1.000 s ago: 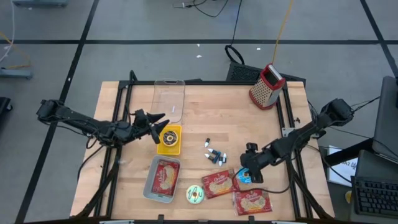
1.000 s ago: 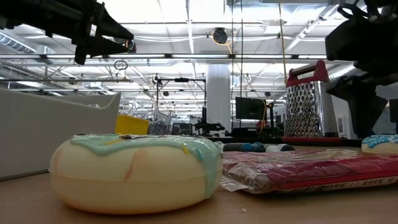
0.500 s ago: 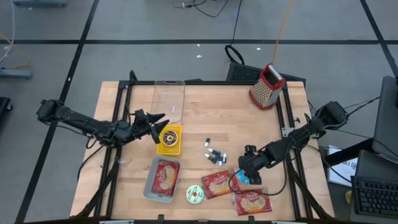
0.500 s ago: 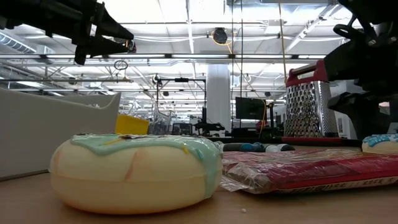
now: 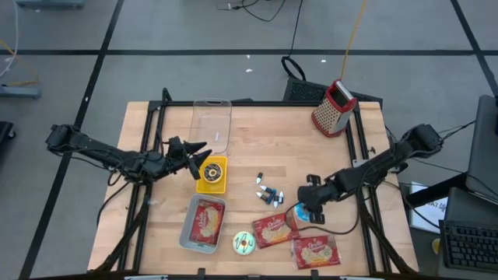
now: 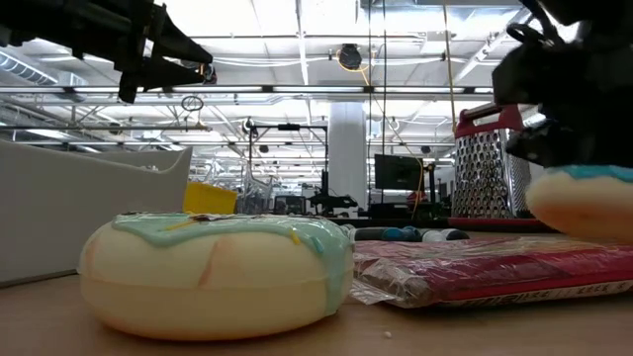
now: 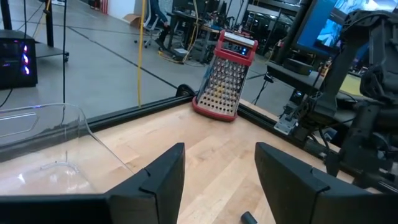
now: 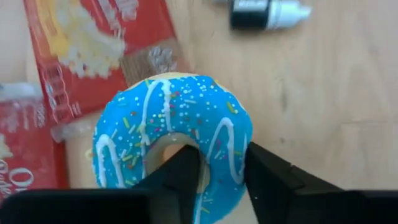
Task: Pick & Place Food Item
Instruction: Put the blue doughnut into the yellow bin
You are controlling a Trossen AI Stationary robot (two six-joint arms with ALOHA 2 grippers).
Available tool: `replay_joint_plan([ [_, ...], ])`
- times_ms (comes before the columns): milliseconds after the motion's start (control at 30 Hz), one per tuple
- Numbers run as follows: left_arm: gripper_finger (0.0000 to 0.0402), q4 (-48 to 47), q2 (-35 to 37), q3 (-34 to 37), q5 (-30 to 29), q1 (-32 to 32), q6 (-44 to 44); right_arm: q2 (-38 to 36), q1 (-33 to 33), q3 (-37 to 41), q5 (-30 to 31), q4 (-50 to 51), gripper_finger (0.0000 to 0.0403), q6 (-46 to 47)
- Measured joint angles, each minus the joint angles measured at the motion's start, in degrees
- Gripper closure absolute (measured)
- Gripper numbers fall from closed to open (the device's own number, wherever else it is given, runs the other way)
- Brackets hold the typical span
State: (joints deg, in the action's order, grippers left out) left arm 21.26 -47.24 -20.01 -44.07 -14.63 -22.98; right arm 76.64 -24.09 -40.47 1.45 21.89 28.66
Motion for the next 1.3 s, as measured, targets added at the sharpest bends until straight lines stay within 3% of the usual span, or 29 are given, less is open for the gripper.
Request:
replay_joint_plan([
  [200, 0.0201, 0.0, 0.0, 0.0, 0.0, 0.0, 0.0, -5.7, 3.9, 0.0, 1.4, -1.7, 0.0344, -5.9],
  [367, 0.0201, 0.0, 0.0, 0.0, 0.3, 0.0, -0.1, -9.6, 7.3, 0.0, 9.8, -8.1, 0.0363, -16.2],
  [533, 0.0201, 0.2, -0.1, 0.0, 5.1, 0.0, -1.8, -10.6, 10.7, 0.0, 16.5, -20.6, 0.0365, -28.2],
  [667, 0.0201, 4.6, -3.6, 0.0, 7.6, 0.0, -4.6, -9.9, 13.5, 0.0, 16.3, -30.1, 0.0363, -34.8],
  [933, 0.0201, 27.7, -17.5, 0.0, 22.2, 0.0, 8.9, -9.8, 17.2, 0.0, 15.6, -38.9, 0.0361, -37.2],
  [1067, 0.0201, 36.1, -25.1, -1.3, 24.5, 0.0, 17.4, -9.5, 17.9, 0.0, 7.9, -45.0, 0.0361, -36.9],
  [1300, 0.0201, 37.2, -34.5, -10.3, 30.7, 0.0, 24.9, -6.7, 18.0, 0.0, 1.4, -53.0, 0.0362, -37.7],
])
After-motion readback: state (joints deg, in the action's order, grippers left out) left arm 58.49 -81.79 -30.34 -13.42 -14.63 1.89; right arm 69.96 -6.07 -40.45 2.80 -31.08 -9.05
